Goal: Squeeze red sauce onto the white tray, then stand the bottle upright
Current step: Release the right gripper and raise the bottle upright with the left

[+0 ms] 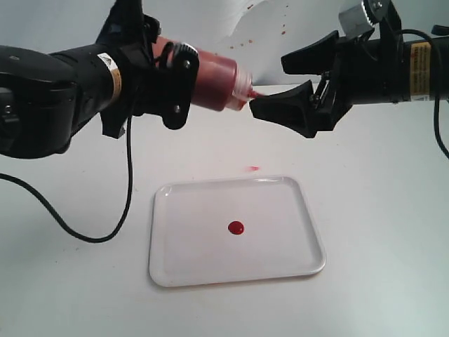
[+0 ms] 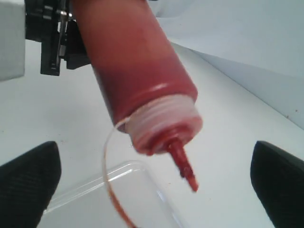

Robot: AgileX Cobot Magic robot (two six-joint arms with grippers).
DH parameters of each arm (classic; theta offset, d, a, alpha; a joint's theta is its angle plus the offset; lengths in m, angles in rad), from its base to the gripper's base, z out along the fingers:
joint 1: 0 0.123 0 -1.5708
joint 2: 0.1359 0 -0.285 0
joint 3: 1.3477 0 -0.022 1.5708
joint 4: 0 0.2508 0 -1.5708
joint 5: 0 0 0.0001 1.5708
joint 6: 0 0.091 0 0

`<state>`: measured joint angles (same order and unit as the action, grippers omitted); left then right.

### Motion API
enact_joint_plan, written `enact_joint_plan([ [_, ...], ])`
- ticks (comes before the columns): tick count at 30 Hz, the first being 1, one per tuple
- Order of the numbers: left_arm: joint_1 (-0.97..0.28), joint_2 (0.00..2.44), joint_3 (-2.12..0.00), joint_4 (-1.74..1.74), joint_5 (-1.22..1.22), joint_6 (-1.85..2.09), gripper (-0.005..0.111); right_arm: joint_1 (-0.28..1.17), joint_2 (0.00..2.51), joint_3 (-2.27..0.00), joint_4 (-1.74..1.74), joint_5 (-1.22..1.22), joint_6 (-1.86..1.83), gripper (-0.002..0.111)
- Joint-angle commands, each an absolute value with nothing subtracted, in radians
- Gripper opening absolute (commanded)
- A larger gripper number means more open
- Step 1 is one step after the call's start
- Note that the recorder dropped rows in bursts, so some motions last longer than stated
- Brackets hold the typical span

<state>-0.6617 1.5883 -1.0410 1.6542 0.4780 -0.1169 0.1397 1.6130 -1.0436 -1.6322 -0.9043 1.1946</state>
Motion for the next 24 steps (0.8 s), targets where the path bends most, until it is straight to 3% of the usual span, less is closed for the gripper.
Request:
enact_joint_plan([
  [1,-0.602,1.537,-1.046,1.655,0.429,-0.397,0.0,0.137,1.603,-1.049,-1.631,-0.916,1.197,0.105],
  [8,-0.464,1.48,-0.995,1.658,0.312,-0.725,0.0,0.137,1.603,-1.049,-1.584,-0.949,1.197,0.105],
  [16,-0.303,1.445,-0.946,1.653,0.0,-0.969,0.0,0.14,1.628,-1.049,-1.452,-1.041,1.196,0.105],
  [24,-0.179,1.434,-0.946,1.479,-0.49,-0.963,0.0,0.223,1.781,-1.049,-1.221,-1.167,1.144,0.105],
])
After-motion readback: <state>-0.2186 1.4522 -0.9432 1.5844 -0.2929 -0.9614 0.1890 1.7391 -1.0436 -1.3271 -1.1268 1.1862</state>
